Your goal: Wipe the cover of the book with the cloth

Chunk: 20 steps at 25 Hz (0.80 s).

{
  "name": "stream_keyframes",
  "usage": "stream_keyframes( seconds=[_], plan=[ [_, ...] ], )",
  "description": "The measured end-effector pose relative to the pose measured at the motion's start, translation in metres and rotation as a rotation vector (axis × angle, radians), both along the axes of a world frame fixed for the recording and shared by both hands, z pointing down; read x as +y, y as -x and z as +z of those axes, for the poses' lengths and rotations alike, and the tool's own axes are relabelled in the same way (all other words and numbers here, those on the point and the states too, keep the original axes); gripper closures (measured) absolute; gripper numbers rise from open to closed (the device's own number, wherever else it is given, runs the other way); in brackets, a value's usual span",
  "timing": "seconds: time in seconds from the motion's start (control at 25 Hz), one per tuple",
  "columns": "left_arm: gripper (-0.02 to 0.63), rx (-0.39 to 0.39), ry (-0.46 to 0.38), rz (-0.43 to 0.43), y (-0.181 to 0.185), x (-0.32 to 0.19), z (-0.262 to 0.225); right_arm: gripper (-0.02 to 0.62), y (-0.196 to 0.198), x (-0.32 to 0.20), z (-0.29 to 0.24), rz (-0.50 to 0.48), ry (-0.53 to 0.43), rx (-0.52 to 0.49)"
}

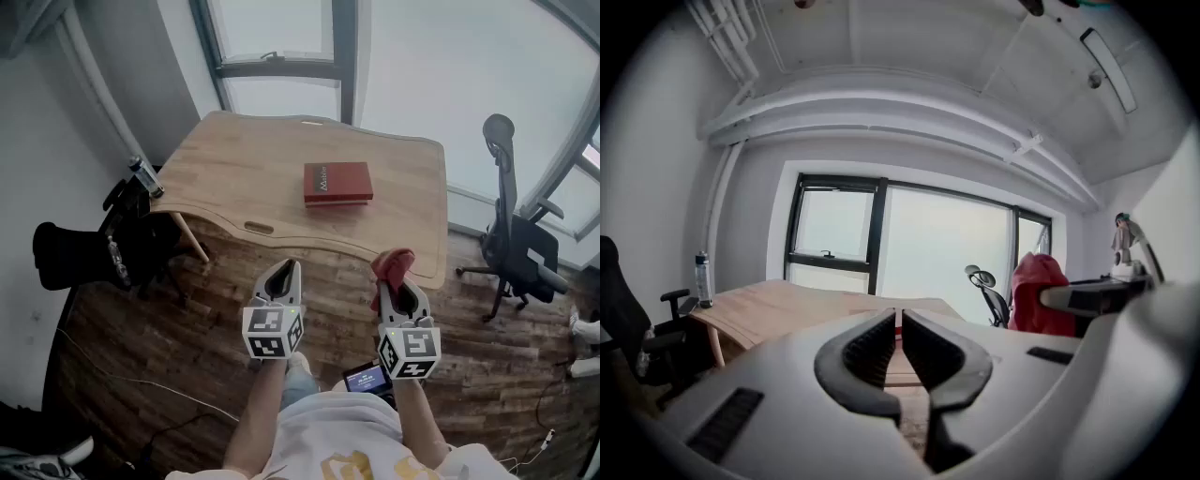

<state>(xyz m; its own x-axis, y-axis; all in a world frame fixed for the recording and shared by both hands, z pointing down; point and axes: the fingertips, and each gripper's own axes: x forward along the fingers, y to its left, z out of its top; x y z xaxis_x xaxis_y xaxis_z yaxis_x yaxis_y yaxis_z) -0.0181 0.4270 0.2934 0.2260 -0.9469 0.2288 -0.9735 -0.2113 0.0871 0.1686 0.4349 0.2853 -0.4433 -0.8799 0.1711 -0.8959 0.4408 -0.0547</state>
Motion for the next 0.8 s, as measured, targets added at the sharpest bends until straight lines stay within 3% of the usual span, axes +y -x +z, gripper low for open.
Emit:
stream_keyframes(
  seconds=[0.2,0.8],
  plan=[
    [0.595,0.048,0.015,0.009,0.000,0.001,0.003,0.526,-0.006,0.002,0.002,0.011,-0.003,0.002],
    [0.595,-0.021,0.026,0.018,-0.005,-0.021,0.013,0.526,-0.012,-0.021,0.012,-0.016,0.015,0.006]
  ],
)
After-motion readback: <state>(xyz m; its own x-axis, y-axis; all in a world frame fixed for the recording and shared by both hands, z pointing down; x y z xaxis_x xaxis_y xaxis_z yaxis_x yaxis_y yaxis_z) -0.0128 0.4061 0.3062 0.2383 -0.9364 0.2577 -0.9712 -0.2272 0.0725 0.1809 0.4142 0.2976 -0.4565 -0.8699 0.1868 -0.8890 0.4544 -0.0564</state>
